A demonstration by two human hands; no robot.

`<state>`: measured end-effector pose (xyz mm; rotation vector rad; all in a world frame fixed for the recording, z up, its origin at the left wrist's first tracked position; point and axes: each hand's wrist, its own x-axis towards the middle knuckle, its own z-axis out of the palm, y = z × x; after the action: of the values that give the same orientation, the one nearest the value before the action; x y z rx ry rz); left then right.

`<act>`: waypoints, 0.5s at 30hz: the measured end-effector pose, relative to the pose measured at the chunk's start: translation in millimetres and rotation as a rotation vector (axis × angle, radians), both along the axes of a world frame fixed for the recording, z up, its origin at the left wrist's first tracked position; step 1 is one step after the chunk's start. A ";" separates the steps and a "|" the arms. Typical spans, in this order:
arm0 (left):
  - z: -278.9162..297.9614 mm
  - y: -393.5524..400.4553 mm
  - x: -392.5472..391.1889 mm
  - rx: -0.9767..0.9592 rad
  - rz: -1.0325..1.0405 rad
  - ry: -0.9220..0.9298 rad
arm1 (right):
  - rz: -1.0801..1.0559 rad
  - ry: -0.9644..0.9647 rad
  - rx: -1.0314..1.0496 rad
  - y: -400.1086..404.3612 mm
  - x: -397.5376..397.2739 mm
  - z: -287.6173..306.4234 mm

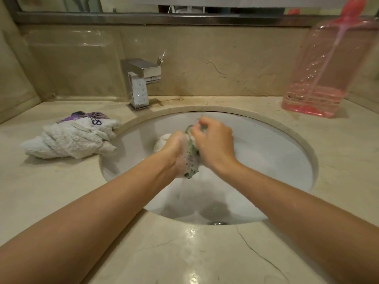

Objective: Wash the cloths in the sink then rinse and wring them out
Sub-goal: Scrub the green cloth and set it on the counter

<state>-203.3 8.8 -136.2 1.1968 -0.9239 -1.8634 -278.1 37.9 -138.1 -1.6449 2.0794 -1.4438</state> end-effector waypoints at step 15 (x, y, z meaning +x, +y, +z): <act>4.5 -8.8 9.0 -0.093 -0.149 -0.145 | 0.131 -0.306 0.521 -16.3 -59.6 -12.6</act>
<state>-194.4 0.0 -131.7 1.2479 -1.1956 -1.8446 -337.7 21.6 -150.7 -1.2408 1.9155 -0.9314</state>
